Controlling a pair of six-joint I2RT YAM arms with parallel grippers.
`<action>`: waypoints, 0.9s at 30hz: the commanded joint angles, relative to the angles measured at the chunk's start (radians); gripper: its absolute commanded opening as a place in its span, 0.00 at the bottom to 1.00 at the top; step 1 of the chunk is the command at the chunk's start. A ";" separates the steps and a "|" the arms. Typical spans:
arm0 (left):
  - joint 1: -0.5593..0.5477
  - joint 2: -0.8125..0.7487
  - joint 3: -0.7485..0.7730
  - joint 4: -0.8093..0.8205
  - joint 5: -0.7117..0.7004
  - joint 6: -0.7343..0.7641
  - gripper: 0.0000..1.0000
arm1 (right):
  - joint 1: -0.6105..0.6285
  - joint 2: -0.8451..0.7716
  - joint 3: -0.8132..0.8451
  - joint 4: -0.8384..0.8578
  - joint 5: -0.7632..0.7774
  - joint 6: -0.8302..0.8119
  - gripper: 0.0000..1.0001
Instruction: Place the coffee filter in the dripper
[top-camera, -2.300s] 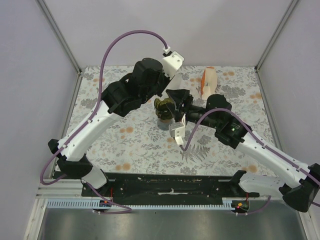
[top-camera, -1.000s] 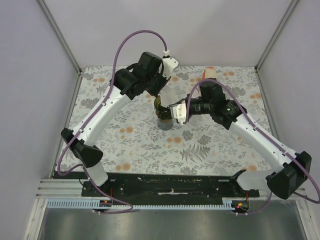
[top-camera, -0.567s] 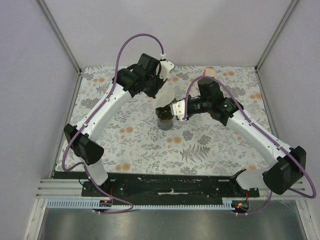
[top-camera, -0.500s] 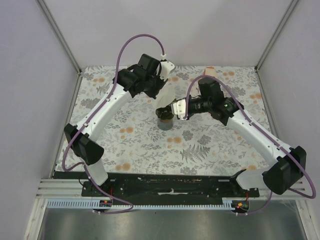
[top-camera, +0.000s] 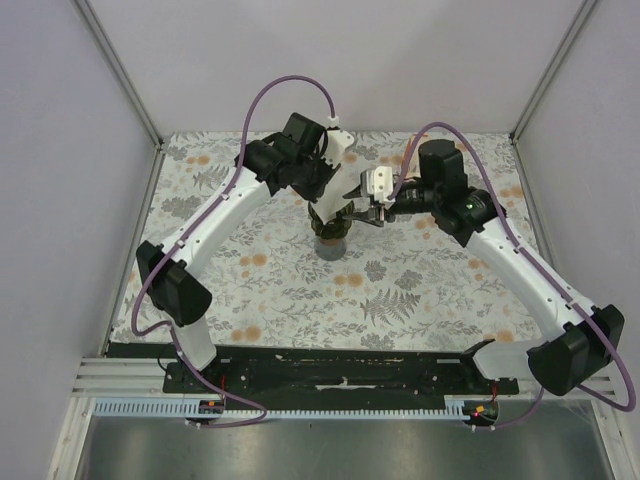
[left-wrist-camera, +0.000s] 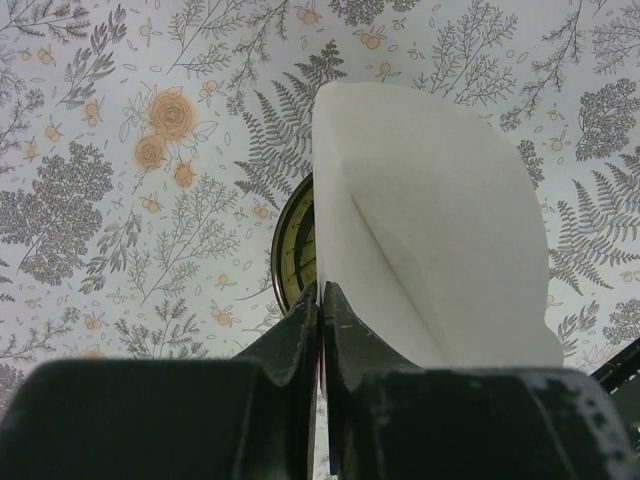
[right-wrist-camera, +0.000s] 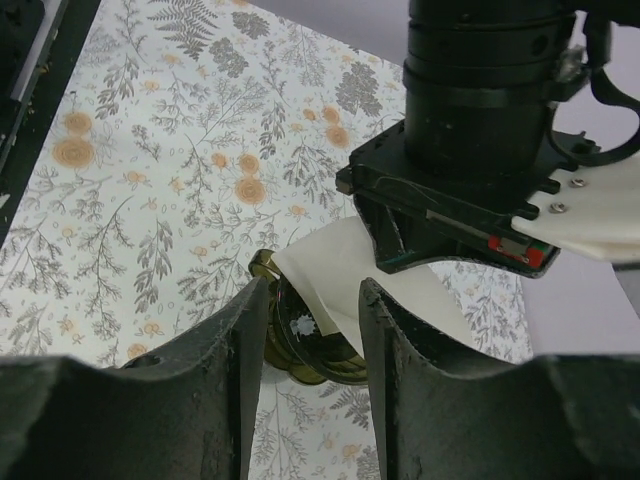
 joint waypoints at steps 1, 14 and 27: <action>-0.004 -0.009 0.004 0.030 0.035 0.002 0.14 | -0.013 -0.004 0.066 0.087 -0.009 0.217 0.49; -0.002 -0.028 0.054 0.011 0.024 -0.006 0.38 | -0.016 0.105 0.129 0.100 0.135 0.440 0.36; 0.019 -0.045 0.085 0.007 0.067 -0.075 0.48 | 0.033 0.205 0.086 0.106 0.307 0.387 0.14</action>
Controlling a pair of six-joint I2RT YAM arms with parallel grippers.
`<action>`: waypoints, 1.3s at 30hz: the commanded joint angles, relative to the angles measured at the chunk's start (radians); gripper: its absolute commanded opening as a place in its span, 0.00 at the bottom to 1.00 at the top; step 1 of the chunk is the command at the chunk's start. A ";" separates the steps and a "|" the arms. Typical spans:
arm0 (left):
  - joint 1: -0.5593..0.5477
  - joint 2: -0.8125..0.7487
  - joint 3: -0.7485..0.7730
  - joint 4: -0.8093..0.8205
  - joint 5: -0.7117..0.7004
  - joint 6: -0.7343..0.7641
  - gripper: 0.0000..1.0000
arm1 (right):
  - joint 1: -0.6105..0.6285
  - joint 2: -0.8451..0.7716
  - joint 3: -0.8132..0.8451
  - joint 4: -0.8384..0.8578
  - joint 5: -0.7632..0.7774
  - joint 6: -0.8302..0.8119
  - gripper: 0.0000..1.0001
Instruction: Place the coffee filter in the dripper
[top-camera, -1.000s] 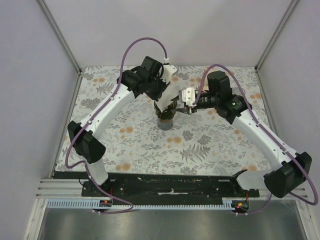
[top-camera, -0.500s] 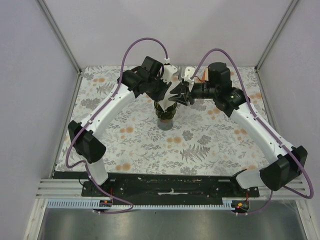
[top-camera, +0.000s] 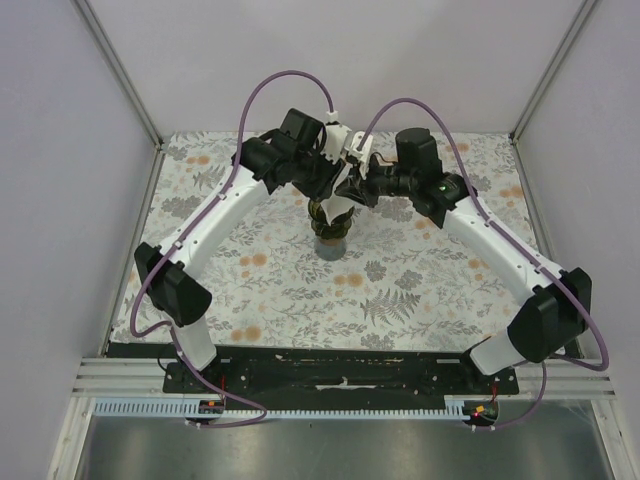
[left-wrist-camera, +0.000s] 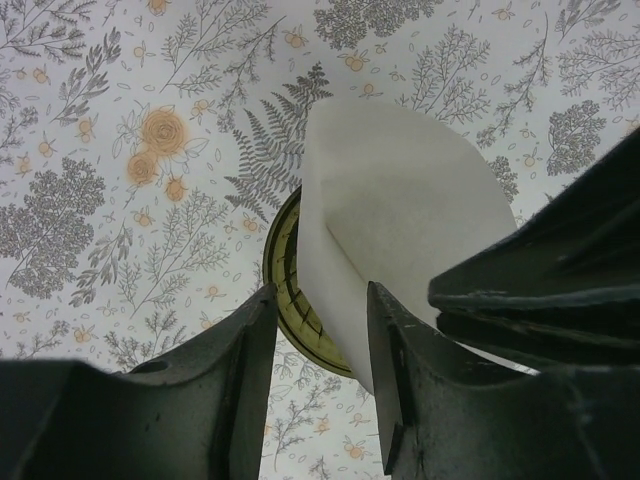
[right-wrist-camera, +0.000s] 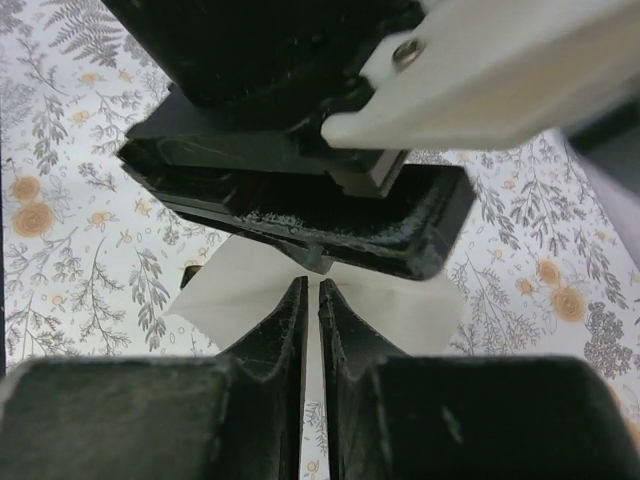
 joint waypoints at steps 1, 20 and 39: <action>0.021 -0.049 0.055 0.010 0.040 -0.067 0.49 | 0.037 0.041 -0.016 0.005 0.082 -0.050 0.13; 0.133 -0.111 -0.030 0.053 0.190 -0.196 0.68 | 0.166 0.210 0.137 -0.239 0.360 -0.180 0.04; 0.158 -0.128 -0.195 0.151 0.294 -0.259 0.71 | 0.283 0.391 0.350 -0.417 0.530 -0.298 0.00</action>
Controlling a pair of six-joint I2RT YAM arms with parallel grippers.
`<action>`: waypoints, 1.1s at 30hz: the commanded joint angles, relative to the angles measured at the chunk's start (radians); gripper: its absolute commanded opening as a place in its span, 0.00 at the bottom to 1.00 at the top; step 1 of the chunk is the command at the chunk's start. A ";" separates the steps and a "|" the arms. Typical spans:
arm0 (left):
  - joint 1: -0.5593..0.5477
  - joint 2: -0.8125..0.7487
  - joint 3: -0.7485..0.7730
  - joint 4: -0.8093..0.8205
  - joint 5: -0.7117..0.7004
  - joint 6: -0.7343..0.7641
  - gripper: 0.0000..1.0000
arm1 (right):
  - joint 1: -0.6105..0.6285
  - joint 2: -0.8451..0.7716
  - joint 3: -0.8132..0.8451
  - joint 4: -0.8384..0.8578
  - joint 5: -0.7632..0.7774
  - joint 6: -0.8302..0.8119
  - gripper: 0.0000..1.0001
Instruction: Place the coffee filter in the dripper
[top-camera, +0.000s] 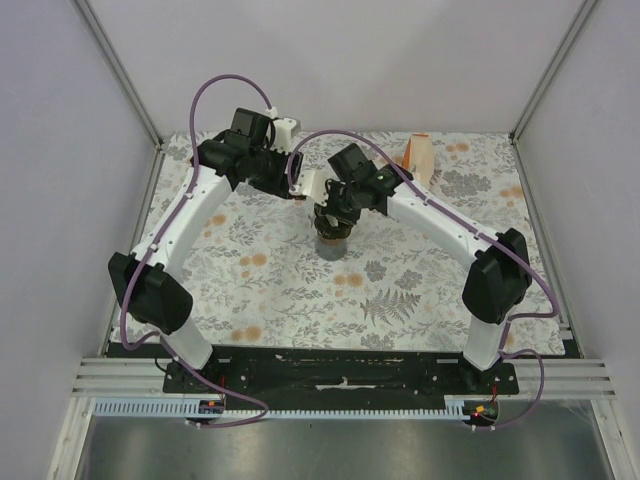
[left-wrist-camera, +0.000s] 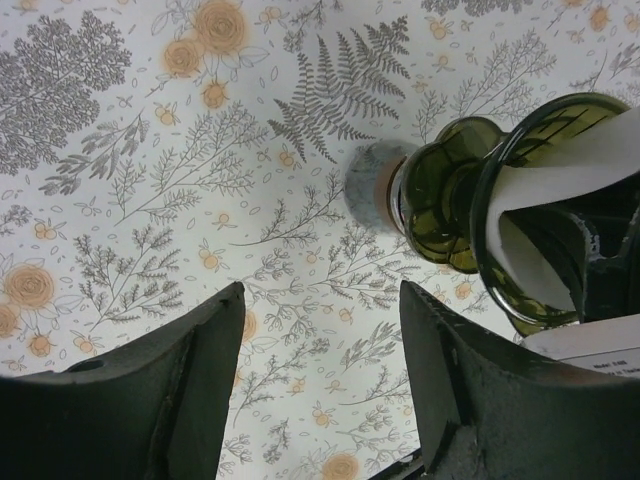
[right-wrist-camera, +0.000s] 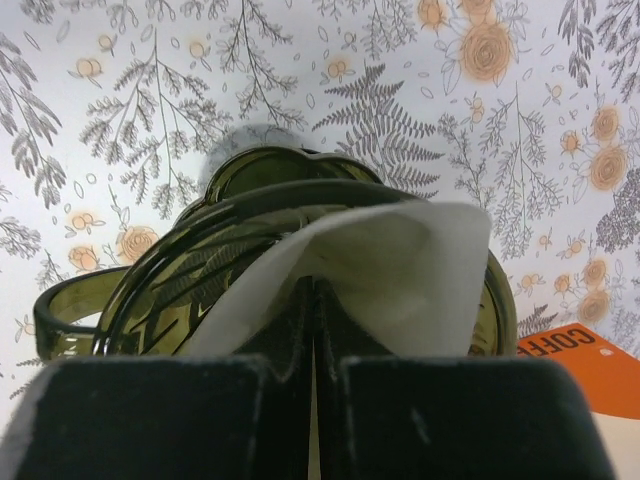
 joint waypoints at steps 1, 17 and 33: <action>-0.068 -0.011 -0.022 0.123 0.188 -0.107 0.71 | 0.083 0.055 0.055 0.057 0.035 -0.043 0.00; -0.052 0.003 0.044 0.146 0.292 -0.156 0.72 | 0.134 0.021 0.054 0.077 0.080 -0.150 0.02; 0.076 -0.025 -0.095 0.372 0.508 -0.363 0.78 | 0.134 -0.038 -0.041 0.115 0.038 -0.284 0.02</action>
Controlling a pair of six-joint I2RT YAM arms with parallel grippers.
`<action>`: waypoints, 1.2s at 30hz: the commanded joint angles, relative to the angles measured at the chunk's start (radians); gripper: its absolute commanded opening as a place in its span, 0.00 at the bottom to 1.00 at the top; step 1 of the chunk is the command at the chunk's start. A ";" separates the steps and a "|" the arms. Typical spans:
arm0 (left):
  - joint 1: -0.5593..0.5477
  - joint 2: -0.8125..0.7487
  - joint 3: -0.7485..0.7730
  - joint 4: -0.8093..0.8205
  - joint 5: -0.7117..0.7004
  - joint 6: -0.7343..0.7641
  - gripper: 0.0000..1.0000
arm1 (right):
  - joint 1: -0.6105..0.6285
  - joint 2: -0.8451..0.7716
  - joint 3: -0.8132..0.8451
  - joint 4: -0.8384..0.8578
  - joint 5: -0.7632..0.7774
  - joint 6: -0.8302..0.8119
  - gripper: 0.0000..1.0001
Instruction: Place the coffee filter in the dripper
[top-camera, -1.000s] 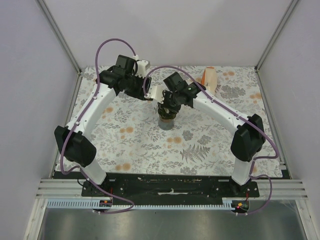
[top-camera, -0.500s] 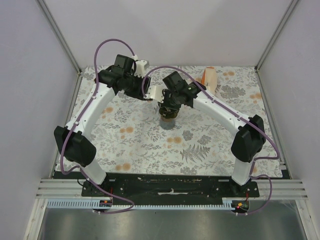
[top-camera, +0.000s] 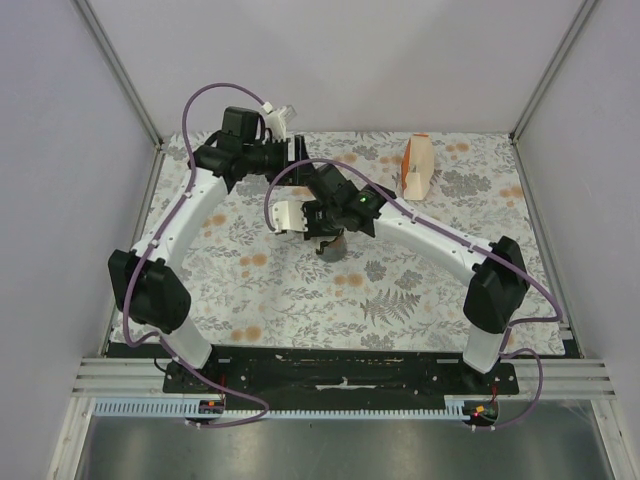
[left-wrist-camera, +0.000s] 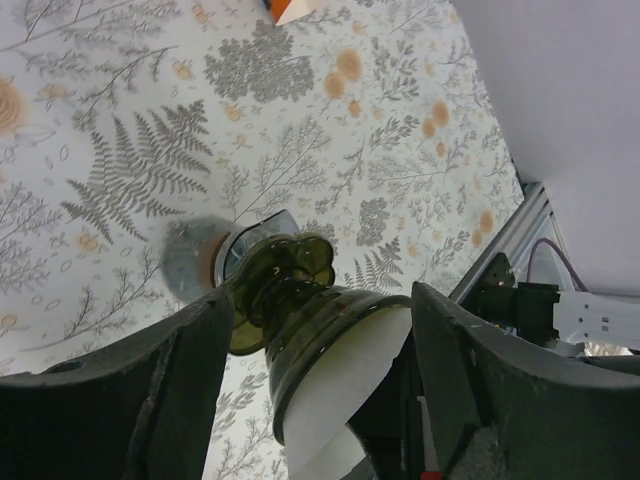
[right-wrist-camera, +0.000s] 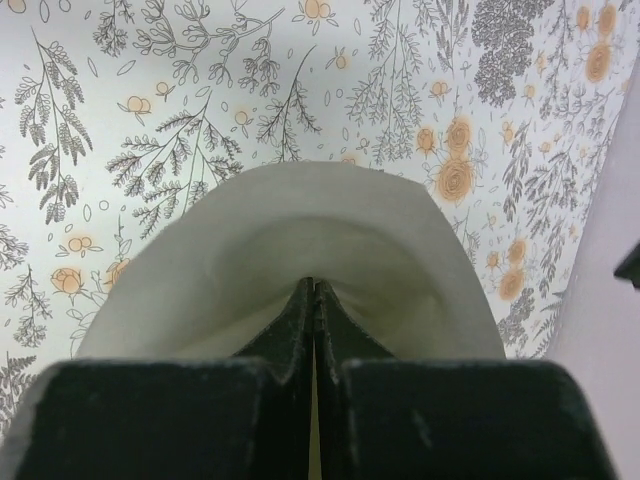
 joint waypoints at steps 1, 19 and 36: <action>-0.014 -0.022 0.015 0.120 0.101 -0.064 0.79 | -0.008 -0.009 0.017 0.041 -0.028 -0.071 0.02; -0.062 -0.027 0.018 -0.071 -0.056 0.195 0.74 | -0.057 0.008 0.060 0.010 -0.016 -0.095 0.01; -0.094 0.016 0.022 -0.084 -0.157 0.203 0.58 | -0.057 -0.073 0.033 0.062 -0.096 -0.157 0.09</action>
